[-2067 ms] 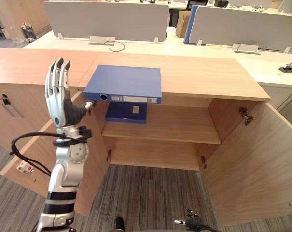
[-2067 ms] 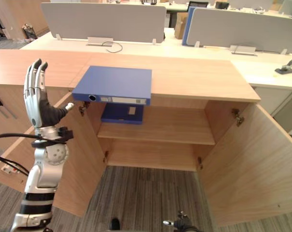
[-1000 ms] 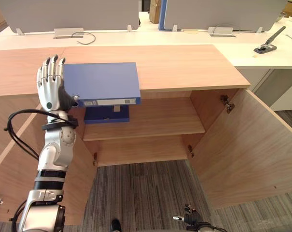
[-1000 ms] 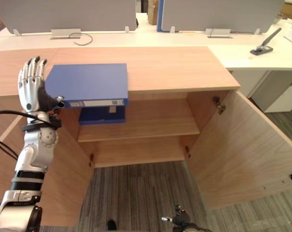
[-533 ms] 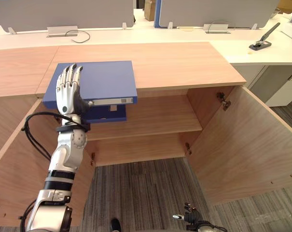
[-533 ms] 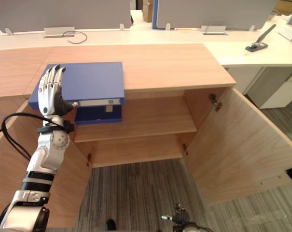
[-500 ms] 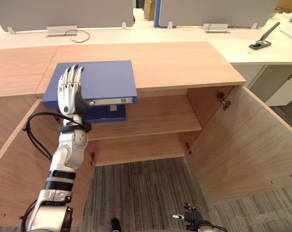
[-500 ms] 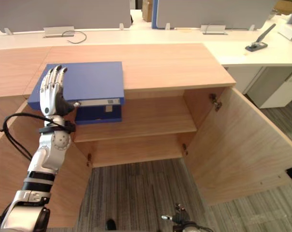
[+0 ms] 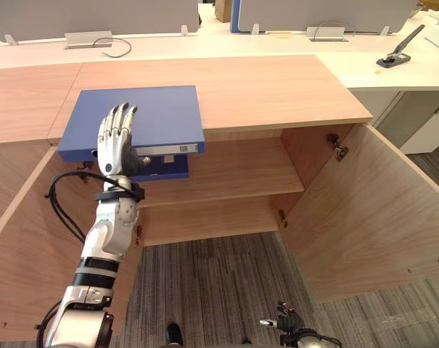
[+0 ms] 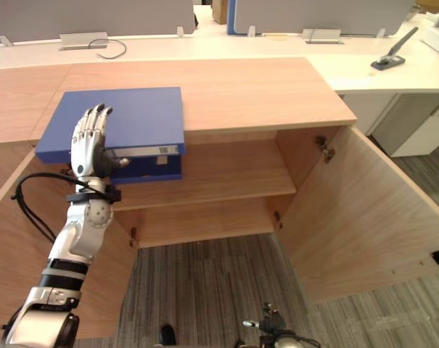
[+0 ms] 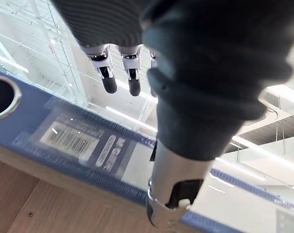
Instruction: Walk over to the cabinet, pick up the folder, carry it to the office cabinet, place the folder inside the office cabinet, then close the office cabinet door
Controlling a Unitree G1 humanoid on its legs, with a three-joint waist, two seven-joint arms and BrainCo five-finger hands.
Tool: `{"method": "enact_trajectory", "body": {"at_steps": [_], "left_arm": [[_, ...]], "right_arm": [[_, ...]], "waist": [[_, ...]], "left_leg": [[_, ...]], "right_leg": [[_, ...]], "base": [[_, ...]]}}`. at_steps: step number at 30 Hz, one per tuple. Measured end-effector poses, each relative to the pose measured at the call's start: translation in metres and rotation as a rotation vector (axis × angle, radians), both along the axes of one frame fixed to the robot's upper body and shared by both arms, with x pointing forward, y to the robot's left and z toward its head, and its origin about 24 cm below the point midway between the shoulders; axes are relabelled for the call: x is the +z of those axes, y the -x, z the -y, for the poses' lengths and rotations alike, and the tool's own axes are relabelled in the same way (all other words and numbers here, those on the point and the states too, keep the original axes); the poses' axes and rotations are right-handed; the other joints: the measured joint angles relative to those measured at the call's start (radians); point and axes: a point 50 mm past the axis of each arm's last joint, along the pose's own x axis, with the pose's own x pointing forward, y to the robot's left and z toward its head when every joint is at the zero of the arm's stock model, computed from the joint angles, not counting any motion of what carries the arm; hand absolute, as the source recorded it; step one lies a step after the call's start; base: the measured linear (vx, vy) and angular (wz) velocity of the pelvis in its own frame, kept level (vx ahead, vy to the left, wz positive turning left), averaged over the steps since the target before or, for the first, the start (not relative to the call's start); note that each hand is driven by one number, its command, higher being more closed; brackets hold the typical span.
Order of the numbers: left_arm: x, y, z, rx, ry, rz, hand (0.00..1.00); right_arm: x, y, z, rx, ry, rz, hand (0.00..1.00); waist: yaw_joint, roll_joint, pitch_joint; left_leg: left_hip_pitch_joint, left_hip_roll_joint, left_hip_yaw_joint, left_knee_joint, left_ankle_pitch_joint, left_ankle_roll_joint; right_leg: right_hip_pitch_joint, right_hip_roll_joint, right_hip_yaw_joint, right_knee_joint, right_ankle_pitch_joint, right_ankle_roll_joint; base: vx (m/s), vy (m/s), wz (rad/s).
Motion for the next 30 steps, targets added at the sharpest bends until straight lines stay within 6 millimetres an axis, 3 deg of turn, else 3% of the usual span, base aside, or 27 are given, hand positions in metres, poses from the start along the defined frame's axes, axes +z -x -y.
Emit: {"method": "enact_trajectory", "body": {"at_steps": [10, 19, 20, 30], "left_arm": [[-0.013, -0.003, -0.007, 0.026, -0.116, -0.085, 0.0], [0.0, -0.01, -0.024, 0.107, -0.303, -0.084, 0.0], [0.004, -0.011, -0.026, 0.11, -0.351, -0.078, 1.0], [0.019, -0.018, -0.033, 0.138, -0.458, -0.037, 1.0]], "right_arm": [[0.001, -0.001, 0.001, 0.009, 0.018, 0.006, 0.0], [0.001, 0.003, 0.019, 0.0, 0.069, -0.005, 0.0], [0.001, 0.006, 0.022, 0.01, 0.087, -0.013, 0.0], [-0.003, 0.031, 0.032, 0.006, 0.118, -0.079, 0.0]], "waist": [[-0.008, 0.001, 0.001], [-0.015, 0.013, 0.007], [-0.018, 0.018, 0.01], [-0.024, 0.035, 0.012]], "left_leg": [[0.008, 0.002, 0.021, 0.0, -0.003, -0.003], [0.009, 0.002, 0.024, 0.0, -0.003, -0.003], [0.009, 0.002, 0.024, 0.0, -0.003, -0.003], [0.009, 0.002, 0.025, 0.0, -0.003, -0.003]], "right_leg": [[-0.001, 0.0, 0.017, 0.0, 0.0, 0.0], [-0.003, 0.0, 0.021, 0.001, 0.001, 0.0], [-0.003, 0.0, 0.021, 0.001, 0.001, 0.0], [-0.003, 0.001, 0.023, 0.001, 0.004, 0.0]], "base": [[0.0, 0.002, -0.04], [0.0, 0.001, -0.01], [0.0, 0.0, 0.0], [0.0, 0.002, 0.0]]}}
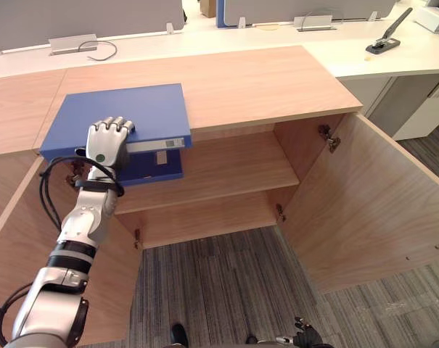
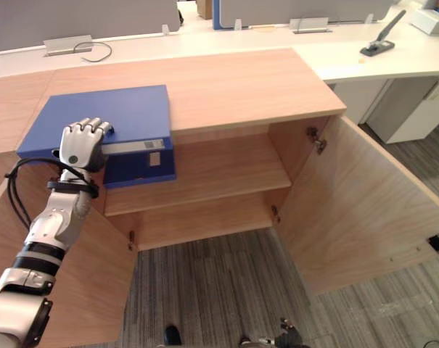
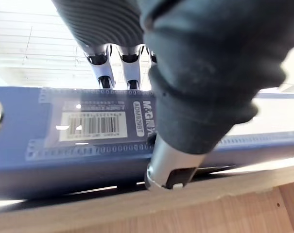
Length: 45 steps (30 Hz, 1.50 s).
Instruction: Walk over to the cabinet, pick up the folder, carry it to the office cabinet, place the folder inside the office cabinet, then close the office cabinet door
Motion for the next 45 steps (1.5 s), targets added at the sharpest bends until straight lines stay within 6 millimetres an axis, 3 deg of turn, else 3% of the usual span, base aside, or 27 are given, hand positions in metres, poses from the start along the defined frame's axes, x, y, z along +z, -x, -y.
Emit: {"method": "enact_trajectory", "body": {"at_steps": [8, 12, 16, 20, 23, 27, 29, 30, 34, 37, 41, 45], "left_arm": [[0.0, -0.005, -0.015, 0.065, -0.007, -0.01, 1.0], [0.006, -0.003, -0.022, 0.099, 0.07, 0.033, 1.0], [0.032, 0.039, 0.006, 0.004, 0.429, 0.351, 1.0], [0.035, 0.088, 0.039, -0.131, 0.727, 0.573, 1.0], [0.033, 0.113, 0.055, -0.26, 0.894, 0.609, 1.0], [0.024, 0.124, 0.072, -0.456, 1.059, 0.501, 1.0], [0.017, 0.128, 0.08, -0.575, 1.167, 0.419, 1.0], [0.013, 0.13, 0.082, -0.675, 1.299, 0.364, 1.0], [0.015, 0.151, 0.068, -0.947, 1.623, 0.362, 1.0], [0.019, 0.163, 0.052, -1.046, 1.715, 0.448, 1.0], [0.013, 0.168, 0.042, -1.062, 1.773, 0.464, 1.0], [0.006, 0.169, 0.04, -1.054, 1.805, 0.411, 1.0]], "right_arm": [[0.0, 0.001, 0.001, -0.004, 0.008, -0.001, 0.0], [0.0, 0.001, 0.001, -0.004, 0.008, 0.004, 0.0], [-0.001, 0.004, 0.002, -0.022, 0.01, -0.005, 0.0], [-0.002, 0.01, 0.004, -0.083, 0.002, -0.026, 0.0], [-0.004, 0.014, 0.005, -0.134, -0.013, -0.037, 0.0], [-0.002, 0.005, 0.005, -0.232, -0.05, -0.003, 0.0], [0.0, -0.014, -0.001, -0.279, -0.053, 0.04, 0.0], [0.003, -0.032, -0.011, -0.303, -0.077, 0.081, 0.0], [0.045, -0.102, -0.057, -0.236, -0.269, 0.398, 0.0], [0.093, -0.139, -0.066, -0.189, -0.363, 0.655, 0.0], [0.145, -0.156, -0.063, -0.155, -0.431, 0.906, 0.0], [0.218, -0.167, -0.063, -0.063, -0.586, 1.243, 0.0]], "waist": [[-0.002, 0.007, -0.004], [-0.005, 0.007, -0.004], [0.005, 0.007, -0.004], [0.032, 0.009, -0.006], [0.049, 0.017, -0.012], [0.069, 0.019, -0.015], [0.074, 0.022, -0.017], [0.084, 0.023, -0.019], [0.111, 0.035, -0.027], [0.114, 0.046, -0.039], [0.11, 0.032, -0.048], [0.105, 0.018, -0.055]], "left_leg": [[0.001, 0.0, 0.0, 0.0, 0.0, 0.0], [0.002, 0.0, 0.0, 0.0, 0.0, 0.0], [-0.002, -0.003, -0.002, 0.0, 0.0, 0.0], [-0.003, -0.003, -0.01, 0.0, 0.0, 0.0], [-0.003, -0.003, -0.014, 0.0, 0.0, 0.0], [-0.008, -0.005, -0.035, -0.003, 0.006, 0.008], [-0.026, -0.009, -0.054, -0.005, 0.015, 0.015], [-0.031, -0.01, -0.063, -0.005, 0.021, 0.017], [-0.029, -0.011, -0.074, -0.005, 0.027, 0.018], [-0.034, -0.014, -0.084, -0.005, 0.032, 0.02], [-0.039, -0.013, -0.092, -0.004, 0.037, 0.019], [-0.037, -0.012, -0.093, 0.0, 0.037, 0.019]], "right_leg": [[0.0, 0.0, 0.002, 0.0, 0.002, 0.0], [0.0, 0.0, 0.003, 0.0, 0.002, 0.0], [-0.002, -0.004, 0.006, -0.002, 0.002, 0.0], [0.002, -0.002, 0.006, -0.001, 0.001, -0.001], [0.003, -0.002, 0.005, 0.003, 0.001, -0.001], [0.004, -0.004, -0.014, 0.011, -0.001, 0.001], [0.0, -0.006, -0.03, 0.017, -0.001, 0.002], [-0.001, -0.006, -0.043, 0.019, 0.0, 0.003], [-0.001, -0.008, -0.052, 0.025, -0.001, 0.002], [-0.001, -0.009, -0.061, 0.025, 0.0, 0.003], [-0.001, -0.009, -0.073, 0.025, 0.0, 0.002], [0.0, -0.008, -0.073, 0.027, 0.0, 0.003]], "base": [[-0.01, 0.005, 0.0], [0.0, 0.0, 0.0], [0.0, 0.0, 0.0], [0.0, 0.0, 0.04], [0.0, 0.0, 0.04], [-0.03, 0.008, 0.14], [-0.05, 0.019, 0.26], [-0.04, 0.017, 0.26], [-0.06, 0.022, 0.11], [-0.03, 0.018, 0.09], [-0.02, 0.005, 0.05], [0.0, 0.0, 0.0]]}}
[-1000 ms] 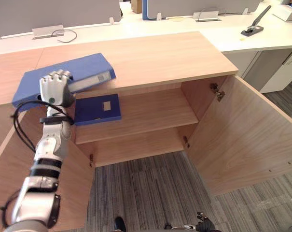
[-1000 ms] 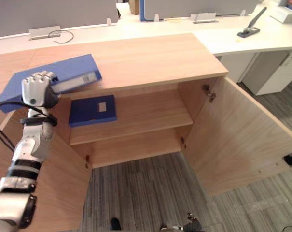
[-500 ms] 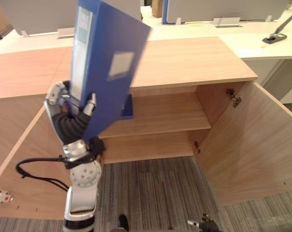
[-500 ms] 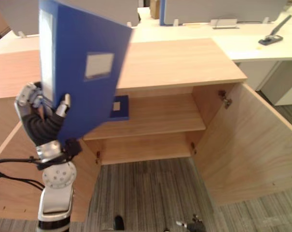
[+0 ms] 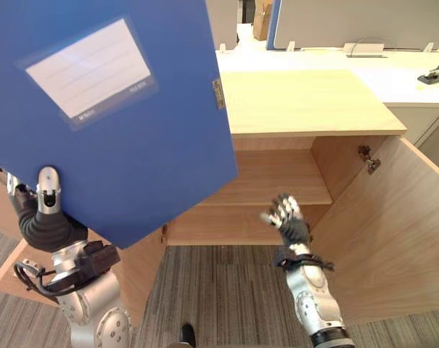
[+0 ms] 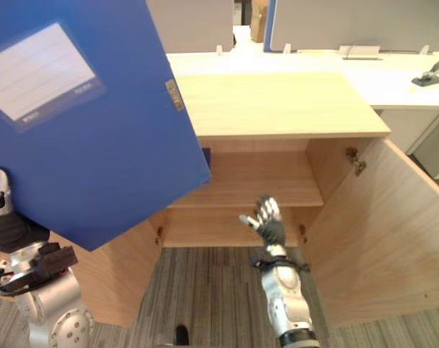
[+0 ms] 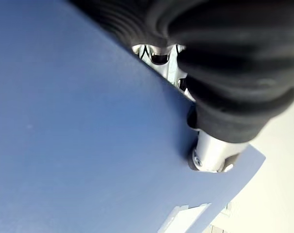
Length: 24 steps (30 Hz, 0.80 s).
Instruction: Walk over to the cabinet, pick up the folder, carry it to the office cabinet, place the folder inside the office cabinet, then close the office cabinet door
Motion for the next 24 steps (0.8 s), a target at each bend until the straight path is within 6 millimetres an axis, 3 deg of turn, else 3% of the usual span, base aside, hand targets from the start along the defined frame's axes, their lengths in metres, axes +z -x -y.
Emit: {"method": "enact_trajectory", "body": {"at_steps": [2, 8, 13, 19, 24], "left_arm": [[-0.002, 0.0, -0.001, -0.01, -0.019, -0.016, 1.0], [-0.004, 0.0, 0.0, -0.031, -0.048, -0.028, 1.0], [-0.013, -0.008, 0.007, -0.092, -0.07, -0.075, 1.0], [-0.016, -0.01, 0.01, -0.129, -0.1, -0.105, 1.0], [-0.017, -0.01, 0.011, -0.134, -0.099, -0.109, 1.0]], "right_arm": [[0.025, -0.008, 0.001, 0.037, 0.027, 0.118, 0.0], [0.063, -0.027, 0.001, 0.19, 0.026, 0.261, 0.0], [0.098, -0.038, -0.038, 0.537, 0.037, 0.36, 0.0], [0.128, -0.044, -0.059, 0.682, 0.065, 0.435, 0.0], [0.135, -0.043, -0.069, 0.768, 0.121, 0.434, 0.0]], "waist": [[-0.003, -0.009, -0.006], [-0.002, -0.016, -0.01], [0.004, -0.016, -0.01], [0.01, -0.016, -0.011], [0.013, -0.016, -0.011]], "left_leg": [[0.001, 0.0, -0.001, 0.0, 0.001, 0.0], [0.002, 0.0, -0.005, 0.0, 0.005, 0.002], [0.003, 0.002, -0.006, -0.004, 0.008, 0.002], [0.002, 0.001, -0.006, 0.0, 0.008, 0.002], [0.002, 0.003, -0.01, -0.003, 0.011, 0.001]], "right_leg": [[0.0, 0.0, 0.0, 0.002, 0.0, 0.0], [0.0, 0.0, -0.001, 0.009, 0.001, 0.001], [0.0, 0.002, -0.001, 0.009, 0.003, 0.002], [0.0, 0.001, -0.002, 0.009, 0.003, 0.002], [0.001, 0.003, -0.004, 0.011, 0.003, 0.001]], "base": [[0.0, 0.0, 0.0], [-0.02, 0.007, 0.0], [-0.01, 0.003, 0.0], [0.0, 0.0, 0.0], [0.0, 0.0, 0.01]]}}
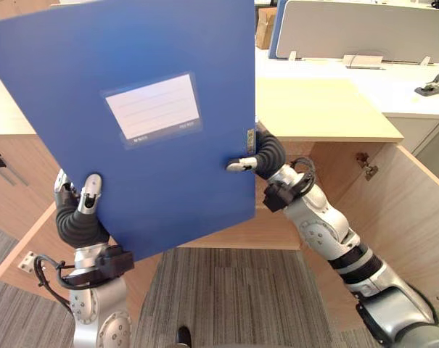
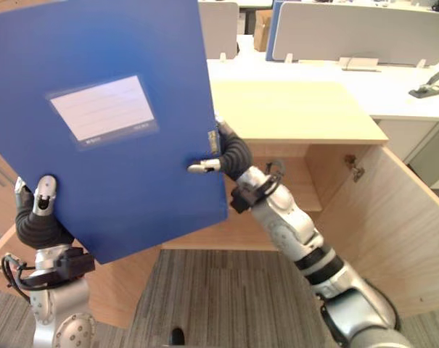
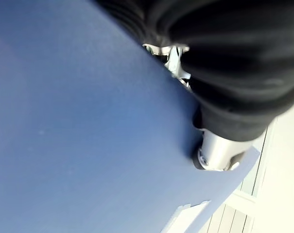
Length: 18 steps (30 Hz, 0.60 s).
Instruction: Walk over to the cabinet, pick up the folder, carry it to the office cabinet, place the folder inside the office cabinet, then close the office cabinet door
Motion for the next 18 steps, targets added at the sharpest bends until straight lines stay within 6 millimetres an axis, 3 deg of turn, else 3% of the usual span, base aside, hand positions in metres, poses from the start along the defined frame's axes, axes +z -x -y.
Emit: {"method": "enact_trajectory", "body": {"at_steps": [4, 5, 14, 15, 18], "left_arm": [[-0.004, -0.0016, -0.0016, 0.006, 0.011, -0.017, 1.0], [-0.004, -0.0016, -0.002, 0.008, 0.008, -0.018, 1.0], [-0.0039, -0.0015, -0.0054, 0.017, -0.021, -0.013, 1.0], [-0.0035, -0.0018, -0.0035, 0.003, -0.03, -0.011, 0.0], [-0.004, -0.003, 0.0012, -0.036, -0.052, -0.018, 0.0]], "right_arm": [[0.0041, -0.0003, -0.0021, 0.043, 0.077, 0.016, 0.0], [0.0051, -0.0005, -0.0023, 0.05, 0.094, 0.019, 1.0], [0.0061, -0.0023, -0.0025, 0.109, 0.204, -0.033, 1.0], [0.0067, -0.003, -0.0005, 0.104, 0.207, -0.039, 1.0], [0.0067, -0.0045, 0.0052, 0.087, 0.221, -0.044, 1.0]], "waist": [[0.003, 0.0, -0.002], [0.005, 0.0, -0.003], [0.018, -0.001, -0.029], [0.02, 0.0, -0.03], [0.023, 0.0, -0.031]], "left_leg": [[-0.002, 0.001, -0.006, -0.001, 0.003, 0.0], [-0.002, 0.001, -0.007, -0.001, 0.004, 0.001], [-0.011, 0.002, -0.007, -0.001, 0.005, 0.001], [-0.012, 0.002, -0.008, -0.001, 0.005, 0.0], [-0.012, 0.003, -0.008, -0.001, 0.005, 0.0]], "right_leg": [[0.0, 0.001, -0.003, 0.003, 0.0, 0.0], [-0.001, 0.001, -0.003, 0.004, 0.0, 0.0], [-0.009, 0.003, -0.003, 0.002, 0.001, -0.001], [-0.009, 0.003, -0.003, 0.002, 0.001, -0.002], [-0.01, 0.004, -0.003, 0.002, 0.001, -0.002]], "base": [[0.0, 0.0, 0.02], [0.0, 0.0, 0.0], [0.0, 0.0, 0.0], [0.0, 0.0, 0.0], [0.0, 0.0, 0.0]]}}
